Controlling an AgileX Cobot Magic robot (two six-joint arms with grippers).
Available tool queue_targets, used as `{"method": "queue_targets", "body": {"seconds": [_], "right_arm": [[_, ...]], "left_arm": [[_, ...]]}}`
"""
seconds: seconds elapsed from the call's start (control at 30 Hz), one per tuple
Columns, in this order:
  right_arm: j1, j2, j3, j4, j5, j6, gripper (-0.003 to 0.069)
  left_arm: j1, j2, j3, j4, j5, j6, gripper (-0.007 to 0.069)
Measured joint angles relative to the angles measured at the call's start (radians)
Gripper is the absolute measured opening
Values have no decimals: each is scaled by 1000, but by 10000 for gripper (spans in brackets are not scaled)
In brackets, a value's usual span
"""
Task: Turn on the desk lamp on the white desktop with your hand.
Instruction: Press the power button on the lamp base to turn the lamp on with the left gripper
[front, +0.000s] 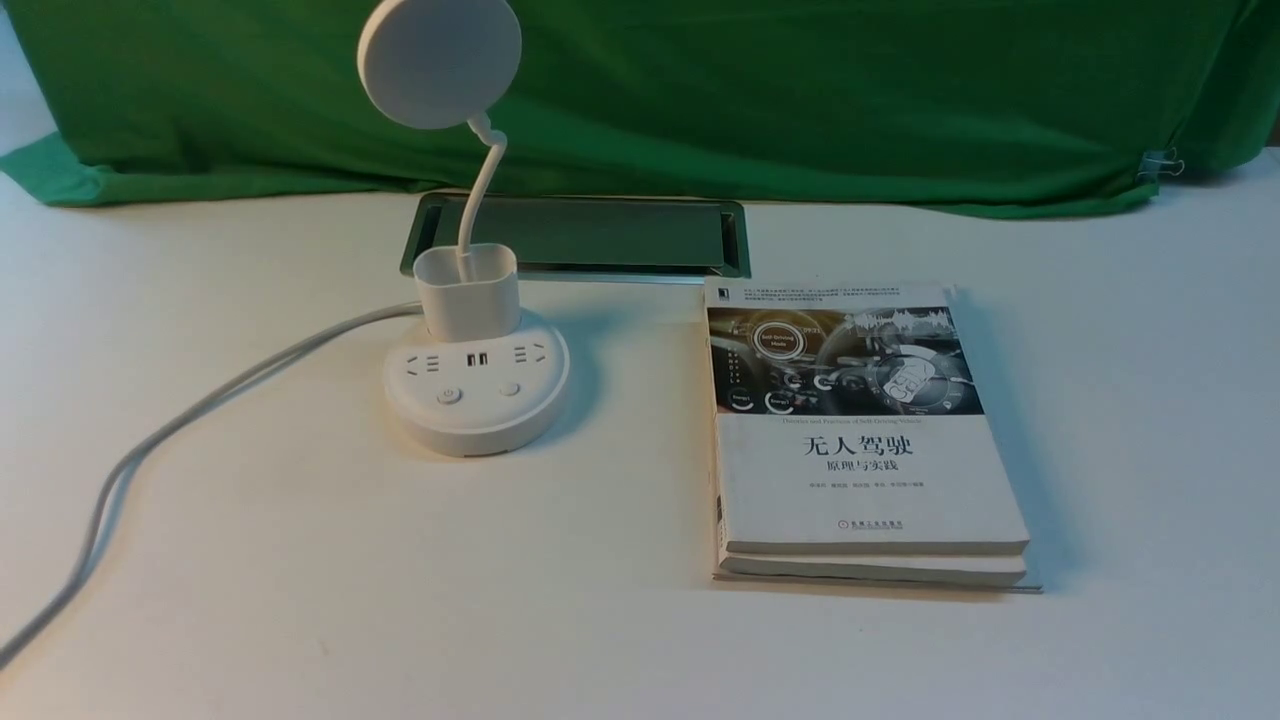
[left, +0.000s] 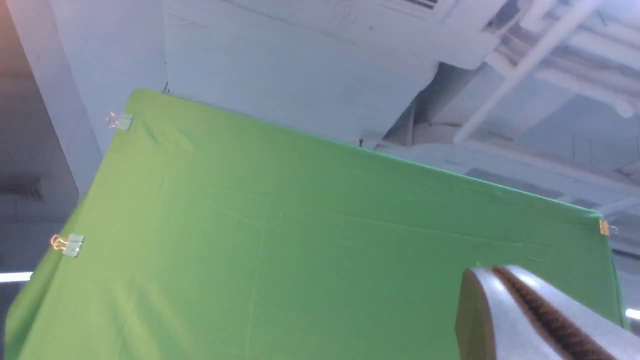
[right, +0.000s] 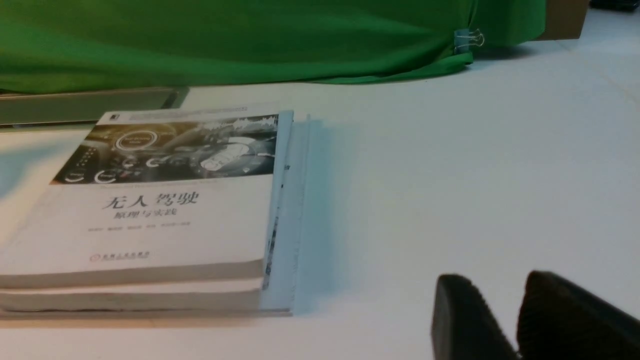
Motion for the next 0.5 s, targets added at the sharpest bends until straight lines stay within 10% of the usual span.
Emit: {"method": "queue_targets", "body": {"seconds": [0.3, 0.5], "right_arm": [[0, 0, 0, 0, 0, 0, 237], [0, 0, 0, 0, 0, 0, 237]], "left_arm": [[0, 452, -352, 23, 861, 16, 1], [0, 762, -354, -427, 1124, 325, 1]]}}
